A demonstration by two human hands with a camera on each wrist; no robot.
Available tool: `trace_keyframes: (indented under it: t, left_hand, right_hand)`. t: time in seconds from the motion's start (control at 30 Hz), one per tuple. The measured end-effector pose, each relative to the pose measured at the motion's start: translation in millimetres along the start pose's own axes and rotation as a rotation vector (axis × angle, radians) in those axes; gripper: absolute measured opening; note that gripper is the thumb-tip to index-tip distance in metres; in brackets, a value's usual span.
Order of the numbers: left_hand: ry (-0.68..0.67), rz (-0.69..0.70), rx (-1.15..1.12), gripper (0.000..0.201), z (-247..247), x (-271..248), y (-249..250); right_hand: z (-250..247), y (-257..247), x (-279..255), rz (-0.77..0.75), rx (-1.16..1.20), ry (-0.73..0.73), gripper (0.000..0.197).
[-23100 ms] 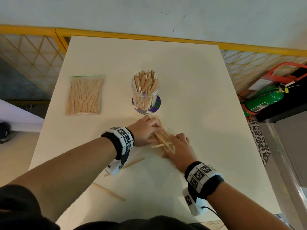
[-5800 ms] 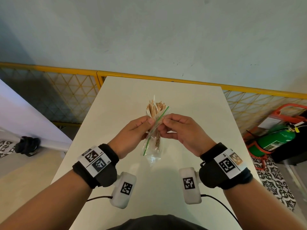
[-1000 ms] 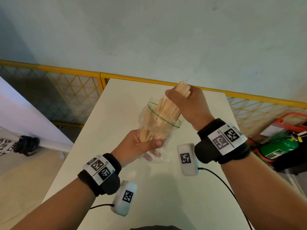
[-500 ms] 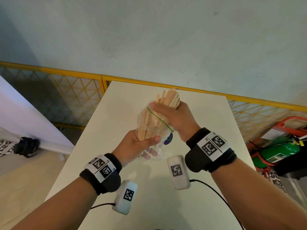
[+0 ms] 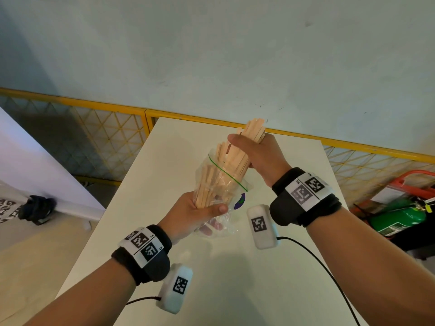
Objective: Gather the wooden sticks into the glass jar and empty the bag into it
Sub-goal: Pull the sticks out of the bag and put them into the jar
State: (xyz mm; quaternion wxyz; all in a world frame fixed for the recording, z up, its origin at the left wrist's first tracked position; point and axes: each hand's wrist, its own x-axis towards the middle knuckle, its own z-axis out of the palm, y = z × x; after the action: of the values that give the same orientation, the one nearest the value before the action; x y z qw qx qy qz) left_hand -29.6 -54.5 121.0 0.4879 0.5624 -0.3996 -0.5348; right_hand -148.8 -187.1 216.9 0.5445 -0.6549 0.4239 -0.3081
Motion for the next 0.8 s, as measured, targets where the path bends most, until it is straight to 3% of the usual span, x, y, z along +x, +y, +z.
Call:
trace_keyframes:
  t: [0.13, 0.43, 0.7, 0.8]
  left_hand:
    - [0.002, 0.021, 0.001, 0.038, -1, 2, 3]
    - [0.020, 0.025, -0.003, 0.038, -3, 3, 4]
    - [0.033, 0.023, 0.001, 0.028, -3, 5, 5]
    - [0.047, 0.022, 0.002, 0.035, -5, 5, 3]
  right_hand:
    - [2, -5, 1, -0.005, 0.028, -0.128, 0.018]
    - [-4, -13, 0, -0.028, 0.071, -0.130, 0.018]
    - [-9, -27, 6, -0.109, 0.065, 0.033, 0.020]
    - [-11, -35, 11, -0.116, 0.101, 0.097, 0.017]
